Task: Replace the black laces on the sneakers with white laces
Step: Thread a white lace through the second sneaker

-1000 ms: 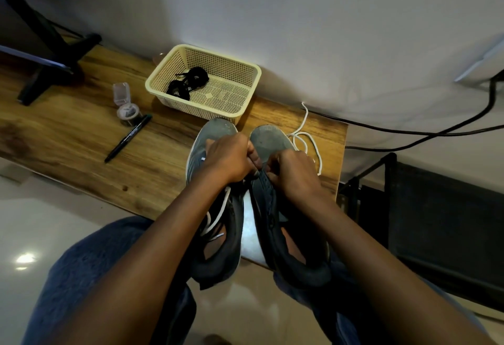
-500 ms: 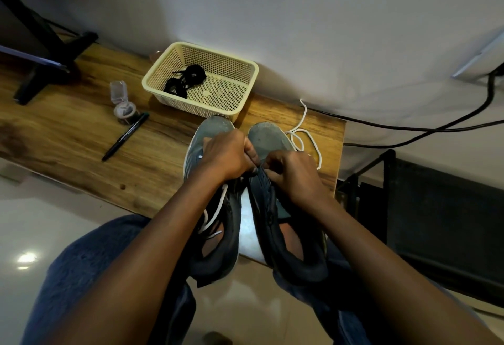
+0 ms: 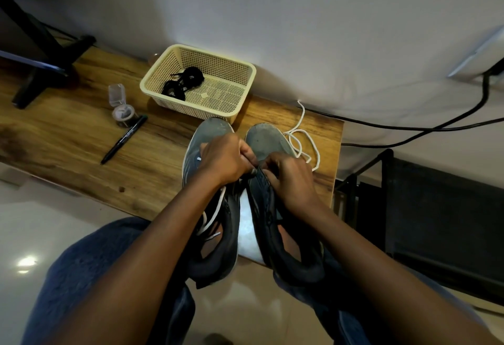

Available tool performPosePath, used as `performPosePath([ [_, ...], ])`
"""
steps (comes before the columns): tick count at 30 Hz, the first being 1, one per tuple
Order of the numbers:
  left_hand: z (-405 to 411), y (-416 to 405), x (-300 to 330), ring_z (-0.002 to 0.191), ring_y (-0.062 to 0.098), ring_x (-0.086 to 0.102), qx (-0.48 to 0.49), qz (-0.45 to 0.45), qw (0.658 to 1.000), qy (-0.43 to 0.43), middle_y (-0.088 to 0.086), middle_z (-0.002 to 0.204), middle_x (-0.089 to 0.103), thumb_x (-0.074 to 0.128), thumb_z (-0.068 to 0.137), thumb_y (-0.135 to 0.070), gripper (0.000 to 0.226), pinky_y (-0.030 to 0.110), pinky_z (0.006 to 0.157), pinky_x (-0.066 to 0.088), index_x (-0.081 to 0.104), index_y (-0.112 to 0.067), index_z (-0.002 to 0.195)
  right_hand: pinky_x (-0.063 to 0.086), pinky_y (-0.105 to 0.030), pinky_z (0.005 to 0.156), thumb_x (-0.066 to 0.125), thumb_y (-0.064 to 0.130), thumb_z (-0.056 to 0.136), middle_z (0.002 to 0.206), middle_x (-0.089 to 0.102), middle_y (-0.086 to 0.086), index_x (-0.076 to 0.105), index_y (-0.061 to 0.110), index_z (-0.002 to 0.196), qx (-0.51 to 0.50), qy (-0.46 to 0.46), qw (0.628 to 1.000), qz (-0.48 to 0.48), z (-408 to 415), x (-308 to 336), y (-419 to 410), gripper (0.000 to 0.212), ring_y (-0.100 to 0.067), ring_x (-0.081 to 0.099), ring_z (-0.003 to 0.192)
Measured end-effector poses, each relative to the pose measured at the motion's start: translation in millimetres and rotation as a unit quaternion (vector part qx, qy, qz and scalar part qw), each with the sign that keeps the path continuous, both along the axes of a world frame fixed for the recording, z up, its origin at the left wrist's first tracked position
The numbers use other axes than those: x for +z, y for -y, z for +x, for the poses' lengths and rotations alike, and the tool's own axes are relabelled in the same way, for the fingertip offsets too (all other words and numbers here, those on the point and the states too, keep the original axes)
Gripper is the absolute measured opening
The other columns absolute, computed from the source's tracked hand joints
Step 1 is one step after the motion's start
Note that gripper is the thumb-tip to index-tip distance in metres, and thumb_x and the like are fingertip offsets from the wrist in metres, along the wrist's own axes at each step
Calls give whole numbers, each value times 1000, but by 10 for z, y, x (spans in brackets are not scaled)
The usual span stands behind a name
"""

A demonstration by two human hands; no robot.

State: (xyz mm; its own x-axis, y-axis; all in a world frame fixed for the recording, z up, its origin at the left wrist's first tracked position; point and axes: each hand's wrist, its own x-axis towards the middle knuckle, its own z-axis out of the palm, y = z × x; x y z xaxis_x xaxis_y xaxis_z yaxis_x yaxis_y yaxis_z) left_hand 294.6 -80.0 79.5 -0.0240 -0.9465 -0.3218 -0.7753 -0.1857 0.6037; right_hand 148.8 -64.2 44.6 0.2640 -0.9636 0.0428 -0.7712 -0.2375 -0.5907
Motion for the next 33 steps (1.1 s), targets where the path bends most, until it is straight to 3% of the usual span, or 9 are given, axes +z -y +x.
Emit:
performPosePath([
  [5,3,-4,2,88,10,67,-1,3,1000,-1,-22,66,65,80,74,-17,23,43,98,45,67,-33,63,50,-40,70,65,6,83,83,70,-5,66,11,89,-19,27,999,-3,21,6,-41,8,-25,65,79],
  [9,9,-3,5,90,10,67,2,-1,1000,0,-23,76,66,78,77,-19,13,42,98,45,72,-30,72,55,-40,75,62,-4,83,73,60,7,44,13,108,-59,98,992,60,34,61,-75,35,-16,66,77],
  [13,15,-7,-11,89,9,66,1,-7,1000,-4,-22,76,67,76,79,-18,10,42,97,45,74,-28,77,53,-26,76,62,-5,85,76,64,7,38,14,105,-84,137,980,115,7,105,-74,36,-6,64,79],
  [16,1,-10,-26,88,7,66,4,-14,1000,-3,-16,78,71,75,80,-18,9,41,99,43,74,-27,78,46,-8,67,60,-4,87,85,66,5,35,12,104,-91,165,968,165,-30,123,-59,35,3,61,78],
  [19,-27,-23,-30,90,8,66,3,-33,999,16,-16,78,70,74,81,-21,8,32,100,35,73,-27,77,47,-7,71,62,-2,88,90,68,2,37,12,102,-88,187,958,200,-56,140,-41,32,6,60,79],
  [21,-65,-28,-21,95,11,64,-3,-52,997,50,-11,87,72,73,83,-23,5,29,93,29,73,-28,82,51,-14,73,64,-1,86,88,68,-1,47,12,98,-83,160,967,181,-51,132,-34,24,-1,63,79],
  [24,-72,-32,26,100,12,63,-9,-50,996,75,-9,96,72,69,85,-33,10,32,94,33,74,-27,92,54,-36,75,66,-1,82,78,66,-2,57,10,90,-97,101,985,100,47,105,-34,16,-15,64,76],
  [28,-60,-84,89,109,15,55,-55,0,988,142,-4,100,70,57,83,-60,40,36,99,24,71,-25,98,52,-36,68,69,-3,78,76,63,-1,57,12,85,-89,57,993,49,116,100,-23,20,-17,62,73],
  [33,-130,-324,195,133,25,34,-120,35,963,239,7,127,58,44,79,-73,69,45,113,6,59,-21,120,39,-33,77,74,18,80,94,67,-7,73,11,87,-91,-77,993,27,42,92,44,10,-24,48,103],
])
